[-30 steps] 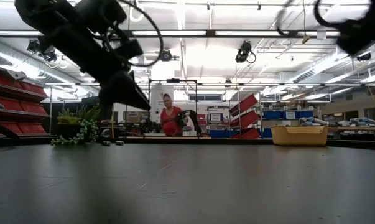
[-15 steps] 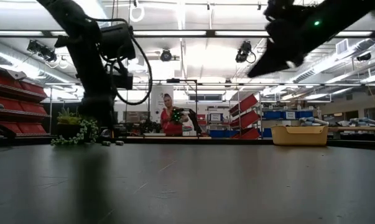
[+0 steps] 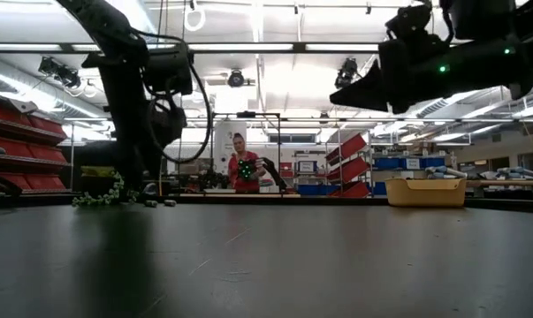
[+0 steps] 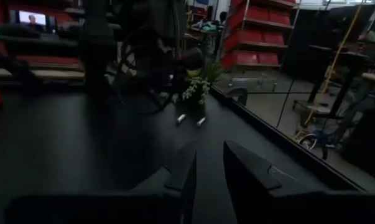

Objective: Sort batteries
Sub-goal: Put the silver battery into the green bin

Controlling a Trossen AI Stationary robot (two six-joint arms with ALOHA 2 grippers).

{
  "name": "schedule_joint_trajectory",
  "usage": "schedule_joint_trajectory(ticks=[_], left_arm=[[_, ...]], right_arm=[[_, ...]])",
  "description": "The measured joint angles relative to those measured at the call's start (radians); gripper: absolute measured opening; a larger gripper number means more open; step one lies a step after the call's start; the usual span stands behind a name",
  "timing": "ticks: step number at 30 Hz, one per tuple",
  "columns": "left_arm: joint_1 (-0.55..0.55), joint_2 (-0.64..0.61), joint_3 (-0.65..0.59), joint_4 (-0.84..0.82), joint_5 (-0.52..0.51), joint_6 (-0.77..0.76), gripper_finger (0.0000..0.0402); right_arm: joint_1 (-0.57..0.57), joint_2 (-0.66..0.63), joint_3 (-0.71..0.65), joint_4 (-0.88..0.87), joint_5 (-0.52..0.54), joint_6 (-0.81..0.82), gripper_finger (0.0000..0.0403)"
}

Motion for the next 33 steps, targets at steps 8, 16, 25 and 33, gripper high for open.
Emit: schedule_joint_trajectory(ticks=[8,16,25,33], left_arm=[[0.043,0.145,0.023,-0.016,-0.009,0.003,0.0213],[0.061,0.228,0.130,-0.075,-0.046,0.034,0.0213],[0.166,0.303,0.147,-0.092,0.112,0.160,0.0162],[0.174,0.317,0.146,-0.098,0.147,0.160,0.0052]], right_arm=[[-0.018,0.038,0.051,0.002,-0.038,-0.052,0.0090],[-0.020,0.038,0.053,-0.008,-0.056,-0.044,0.0090],[-0.020,0.038,0.053,-0.015,-0.058,-0.037,0.0090],[-0.020,0.038,0.053,-0.016,-0.059,-0.041,0.0090]])
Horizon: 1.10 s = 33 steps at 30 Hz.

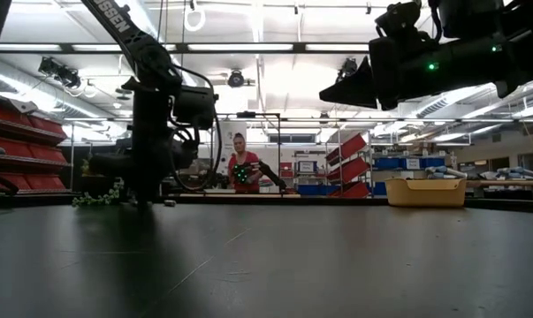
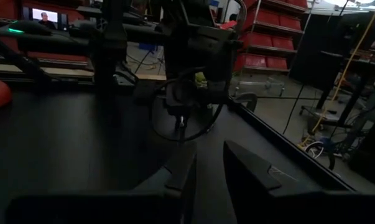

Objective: Sort batteries
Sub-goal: Put the silver battery into the green bin

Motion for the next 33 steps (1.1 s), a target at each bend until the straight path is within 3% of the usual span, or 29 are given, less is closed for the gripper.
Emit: schedule_joint_trajectory(ticks=[3,12,18,25,33], left_arm=[[-0.002,0.003,-0.002,0.022,-0.002,-0.003,0.0010],[-0.067,0.000,0.041,-0.004,-0.018,-0.029,0.0001],[-0.101,-0.041,0.122,0.009,0.133,-0.073,0.0001],[-0.134,-0.043,0.196,0.053,0.219,-0.109,0.0000],[-0.202,-0.043,0.220,0.381,0.384,-0.183,0.0000]], right_arm=[[0.000,0.000,0.000,0.000,0.000,-0.001,0.0090],[-0.022,0.000,0.000,-0.061,-0.006,0.060,0.0090],[-0.051,0.002,0.000,-0.100,-0.018,0.113,0.0090],[-0.071,0.070,0.001,-0.109,-0.098,0.114,0.0096],[-0.131,0.237,0.073,-0.066,-0.124,0.111,0.0150]])
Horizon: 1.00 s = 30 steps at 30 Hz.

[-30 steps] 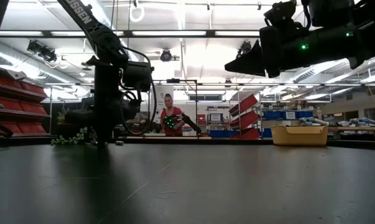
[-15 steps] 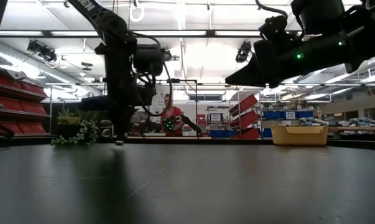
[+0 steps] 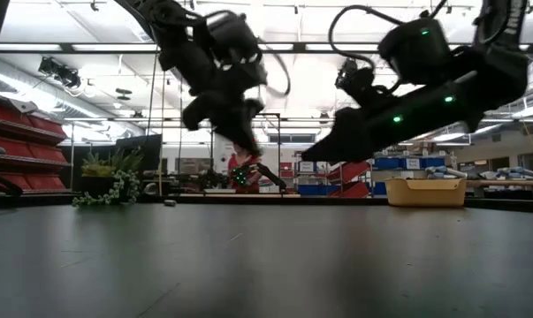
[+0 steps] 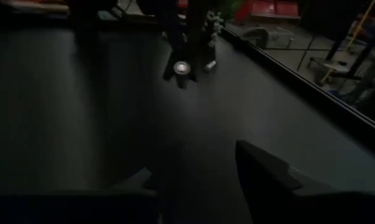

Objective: Sort batteries
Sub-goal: Put the silver battery into the green bin

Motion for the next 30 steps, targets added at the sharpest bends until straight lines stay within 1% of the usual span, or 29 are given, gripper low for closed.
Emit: schedule_joint_trajectory(ticks=[2,6,9,13,19,24,30], left_arm=[[-0.018,-0.001,0.000,0.093,0.029,-0.008,0.0000],[-0.055,-0.001,0.000,0.238,0.037,-0.038,0.0000],[-0.071,-0.002,0.000,0.315,0.057,-0.065,0.0000],[-0.089,-0.002,0.000,0.392,0.082,-0.115,0.0000],[-0.098,-0.002,0.001,0.401,0.083,-0.137,0.0000],[-0.100,-0.001,0.001,0.400,0.047,-0.143,0.0000],[-0.100,-0.001,0.001,0.387,0.042,-0.158,0.0000]], right_arm=[[-0.012,0.031,0.025,0.023,-0.021,0.000,0.0166],[-0.026,0.067,0.059,0.026,-0.054,-0.001,0.0190],[-0.028,0.075,0.070,0.027,-0.053,-0.011,0.0200],[-0.027,0.073,0.079,0.058,-0.048,-0.030,0.0203],[-0.015,0.073,0.080,0.119,-0.041,-0.059,0.0189],[0.006,0.072,0.080,0.139,-0.040,-0.101,0.0167],[0.014,0.072,0.080,0.193,-0.038,-0.125,0.0140]])
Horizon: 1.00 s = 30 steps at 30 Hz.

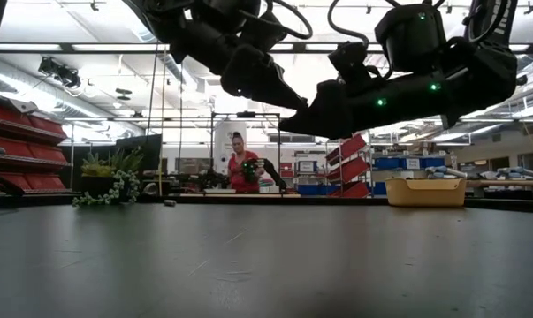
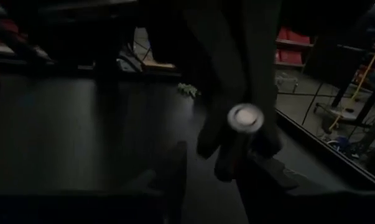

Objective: Sort batteries
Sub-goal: Put the silver battery into the green bin

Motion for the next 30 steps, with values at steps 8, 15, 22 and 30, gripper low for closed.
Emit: schedule_joint_trajectory(ticks=[8,15,22,30], left_arm=[[0.000,0.000,-0.001,-0.027,0.000,-0.009,0.0000],[-0.001,0.000,-0.007,-0.029,-0.035,-0.100,0.0007],[-0.024,0.002,0.017,-0.213,-0.224,-0.194,0.0076],[-0.066,-0.019,0.024,-0.593,-0.379,-0.186,0.0141]], right_arm=[[0.006,0.000,-0.001,0.018,0.020,-0.009,0.0077],[0.006,0.000,-0.001,0.003,0.024,-0.022,0.0031],[0.023,-0.013,-0.001,-0.123,0.089,-0.033,0.0031],[0.097,-0.271,0.002,-0.776,0.065,0.260,0.0031]])
